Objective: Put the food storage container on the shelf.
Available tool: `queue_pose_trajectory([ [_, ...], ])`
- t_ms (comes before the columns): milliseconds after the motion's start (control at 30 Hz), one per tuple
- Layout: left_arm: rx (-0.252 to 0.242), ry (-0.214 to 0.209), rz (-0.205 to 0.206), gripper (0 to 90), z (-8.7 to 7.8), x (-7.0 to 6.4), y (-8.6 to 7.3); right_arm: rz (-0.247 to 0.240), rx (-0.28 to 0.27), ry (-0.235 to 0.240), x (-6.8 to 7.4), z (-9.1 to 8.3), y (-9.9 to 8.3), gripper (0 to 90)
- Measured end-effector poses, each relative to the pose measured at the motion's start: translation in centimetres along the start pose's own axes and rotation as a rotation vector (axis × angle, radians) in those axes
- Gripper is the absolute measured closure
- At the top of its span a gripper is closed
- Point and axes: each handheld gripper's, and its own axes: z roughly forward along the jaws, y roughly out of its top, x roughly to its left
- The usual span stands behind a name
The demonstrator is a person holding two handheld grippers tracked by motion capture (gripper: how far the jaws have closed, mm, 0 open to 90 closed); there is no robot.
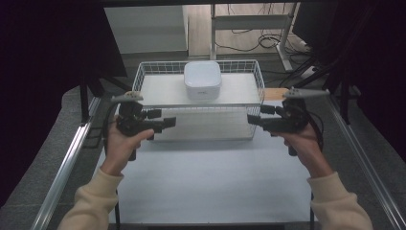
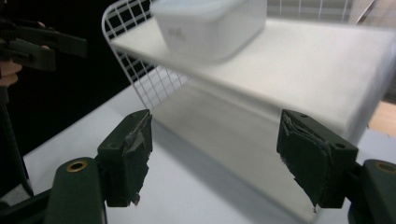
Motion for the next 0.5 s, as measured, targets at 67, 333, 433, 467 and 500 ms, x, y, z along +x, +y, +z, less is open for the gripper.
queue_pose_trajectory([
  [67, 0.011, 0.023, 0.009, 25.6, 0.1, -0.2, -1.6, 0.007, -0.002, 0.003, 0.0, -0.6, -1.9, 26.5],
  [333, 0.088, 0.016, 0.001, 24.9, 0.6, -0.2, -6.9, 0.024, 0.036, -0.002, -0.1, -1.1, -8.4, 26.5],
  [433, 0.089, 0.016, -0.017, 25.0, 0.5, 0.0, -8.1, 0.034, 0.065, 0.001, -0.2, -0.7, -10.1, 26.5],
  [467, 0.09, 0.018, -0.021, 24.9, 0.4, 0.1, -8.3, 0.033, 0.069, -0.001, -0.2, -0.6, -10.5, 26.5],
  [500, 0.09, 0.02, -0.024, 24.9, 0.4, 0.2, -8.5, 0.037, 0.074, -0.002, -0.3, -0.5, -10.7, 26.5],
])
